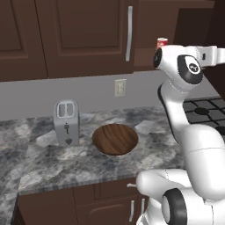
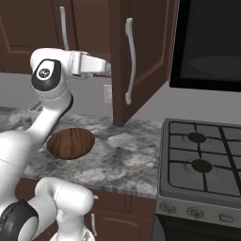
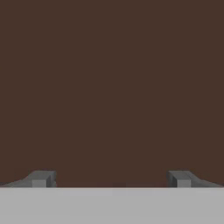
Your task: Open the cabinet. Pick the orange and mango from the cabinet and place them into the bowl. Then close the cabinet.
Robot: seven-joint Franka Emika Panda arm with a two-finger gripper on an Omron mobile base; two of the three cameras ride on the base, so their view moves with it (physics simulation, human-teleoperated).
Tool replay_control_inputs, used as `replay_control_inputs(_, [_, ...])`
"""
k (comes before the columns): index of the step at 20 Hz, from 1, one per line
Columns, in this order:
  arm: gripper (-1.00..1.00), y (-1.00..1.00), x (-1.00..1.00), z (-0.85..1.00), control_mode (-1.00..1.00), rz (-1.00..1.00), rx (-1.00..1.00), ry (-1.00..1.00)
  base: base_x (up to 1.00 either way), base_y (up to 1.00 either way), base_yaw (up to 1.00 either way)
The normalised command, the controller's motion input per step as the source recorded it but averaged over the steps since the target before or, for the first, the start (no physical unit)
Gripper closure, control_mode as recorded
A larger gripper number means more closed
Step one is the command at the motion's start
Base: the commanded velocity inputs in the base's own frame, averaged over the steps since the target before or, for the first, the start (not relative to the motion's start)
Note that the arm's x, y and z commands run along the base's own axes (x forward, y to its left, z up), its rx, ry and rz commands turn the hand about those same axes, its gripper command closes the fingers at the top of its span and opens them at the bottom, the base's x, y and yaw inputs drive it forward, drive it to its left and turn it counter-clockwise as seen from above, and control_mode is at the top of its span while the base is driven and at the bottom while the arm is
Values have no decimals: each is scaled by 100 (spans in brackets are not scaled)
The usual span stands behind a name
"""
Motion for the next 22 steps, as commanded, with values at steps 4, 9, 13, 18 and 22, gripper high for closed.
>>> replay_control_inputs(4, [-100, -27, 1, -8, -100, -3, -6, 0, 0, 0, 0])
replay_control_inputs(9, [-100, -25, 0, -10, -100, 0, -4, 0, 0, 0, 0])
replay_control_inputs(13, [-100, -11, 0, -5, -100, 0, 0, 0, 0, 0, 0])
replay_control_inputs(18, [-100, 11, 0, 5, -100, 0, 4, 0, 0, 0, 0])
replay_control_inputs(22, [-100, 51, 0, 18, -100, 1, 11, 1, 0, 0, 0])
